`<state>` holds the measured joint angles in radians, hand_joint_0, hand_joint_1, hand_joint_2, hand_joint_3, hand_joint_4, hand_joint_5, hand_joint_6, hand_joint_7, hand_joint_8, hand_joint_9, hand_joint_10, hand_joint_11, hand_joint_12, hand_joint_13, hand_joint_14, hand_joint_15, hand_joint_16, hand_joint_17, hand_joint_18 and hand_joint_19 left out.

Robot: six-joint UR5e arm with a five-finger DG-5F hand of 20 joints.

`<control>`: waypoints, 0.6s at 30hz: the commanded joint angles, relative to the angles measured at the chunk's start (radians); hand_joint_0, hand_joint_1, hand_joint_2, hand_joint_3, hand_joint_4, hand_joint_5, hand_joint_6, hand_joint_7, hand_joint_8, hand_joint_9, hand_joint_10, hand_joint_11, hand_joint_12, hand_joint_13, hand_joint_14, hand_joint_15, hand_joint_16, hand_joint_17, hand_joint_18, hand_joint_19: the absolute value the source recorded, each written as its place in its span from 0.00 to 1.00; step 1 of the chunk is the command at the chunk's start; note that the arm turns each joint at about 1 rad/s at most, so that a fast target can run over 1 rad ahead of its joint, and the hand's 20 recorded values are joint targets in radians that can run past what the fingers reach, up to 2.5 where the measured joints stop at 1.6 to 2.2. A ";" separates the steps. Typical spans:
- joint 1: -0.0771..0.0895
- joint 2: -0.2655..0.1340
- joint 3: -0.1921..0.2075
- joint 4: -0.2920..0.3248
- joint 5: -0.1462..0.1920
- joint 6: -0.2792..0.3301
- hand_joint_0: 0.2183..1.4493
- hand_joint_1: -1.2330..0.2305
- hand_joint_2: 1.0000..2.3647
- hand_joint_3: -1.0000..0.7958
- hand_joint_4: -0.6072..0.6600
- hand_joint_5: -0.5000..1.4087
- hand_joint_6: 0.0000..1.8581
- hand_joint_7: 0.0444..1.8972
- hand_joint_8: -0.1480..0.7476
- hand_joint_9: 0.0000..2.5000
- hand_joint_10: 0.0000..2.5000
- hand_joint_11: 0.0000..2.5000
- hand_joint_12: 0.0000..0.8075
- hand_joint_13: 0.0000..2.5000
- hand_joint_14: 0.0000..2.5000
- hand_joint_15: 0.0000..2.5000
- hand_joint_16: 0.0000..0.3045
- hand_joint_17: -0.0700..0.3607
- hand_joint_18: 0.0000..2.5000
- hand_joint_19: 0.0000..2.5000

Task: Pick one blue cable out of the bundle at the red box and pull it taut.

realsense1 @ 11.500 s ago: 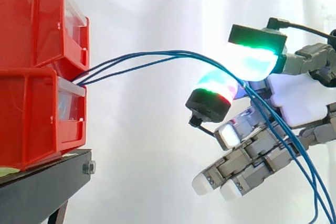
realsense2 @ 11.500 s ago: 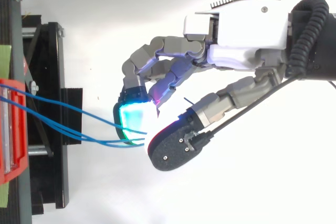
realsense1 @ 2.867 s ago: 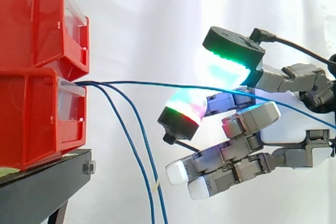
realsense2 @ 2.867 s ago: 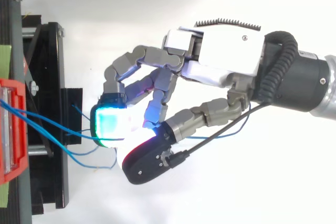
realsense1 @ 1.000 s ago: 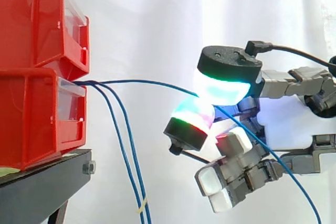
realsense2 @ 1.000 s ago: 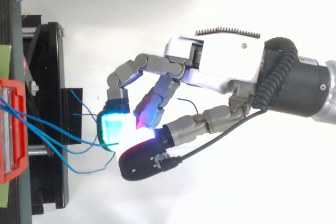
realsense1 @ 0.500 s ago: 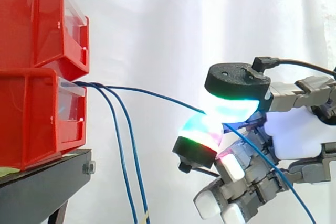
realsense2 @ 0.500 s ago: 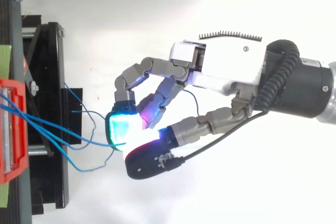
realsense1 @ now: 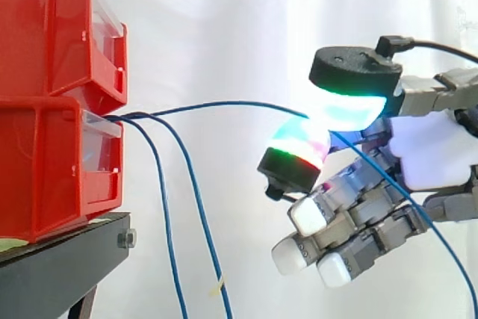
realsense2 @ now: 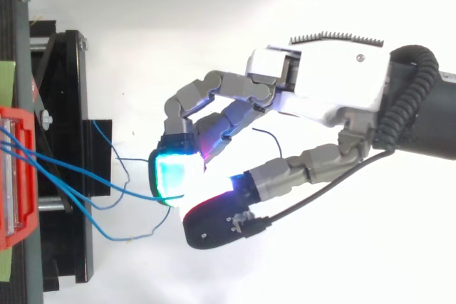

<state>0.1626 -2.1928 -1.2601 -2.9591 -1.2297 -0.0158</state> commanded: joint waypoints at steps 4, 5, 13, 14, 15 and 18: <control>0.000 0.039 -0.001 -0.101 0.046 -0.026 0.28 0.26 0.07 0.52 0.53 0.23 0.47 0.64 0.55 0.27 0.00 0.10 0.55 0.20 0.00 0.08 0.22 0.52 0.22 0.08; -0.002 0.042 0.001 -0.113 0.052 -0.029 0.29 0.26 0.06 0.53 0.52 0.23 0.47 0.64 0.55 0.26 0.00 0.10 0.55 0.19 0.00 0.08 0.22 0.52 0.21 0.08; -0.008 0.068 -0.001 -0.239 0.079 -0.081 0.29 0.25 0.04 0.53 0.52 0.23 0.46 0.64 0.54 0.24 0.00 0.08 0.55 0.17 0.00 0.07 0.22 0.52 0.18 0.07; -0.009 0.068 -0.001 -0.242 0.079 -0.081 0.29 0.25 0.03 0.53 0.52 0.23 0.46 0.64 0.54 0.24 0.00 0.09 0.55 0.17 0.00 0.07 0.22 0.52 0.18 0.07; -0.009 0.068 -0.001 -0.244 0.078 -0.081 0.29 0.25 0.03 0.53 0.52 0.23 0.46 0.64 0.54 0.24 0.00 0.09 0.55 0.17 0.00 0.07 0.22 0.52 0.18 0.07; -0.009 0.067 -0.001 -0.242 0.079 -0.082 0.30 0.25 0.01 0.53 0.53 0.23 0.46 0.64 0.54 0.24 0.00 0.09 0.54 0.17 0.00 0.07 0.22 0.51 0.18 0.07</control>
<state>0.1550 -2.1256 -1.2604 -3.1924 -1.1508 -0.0919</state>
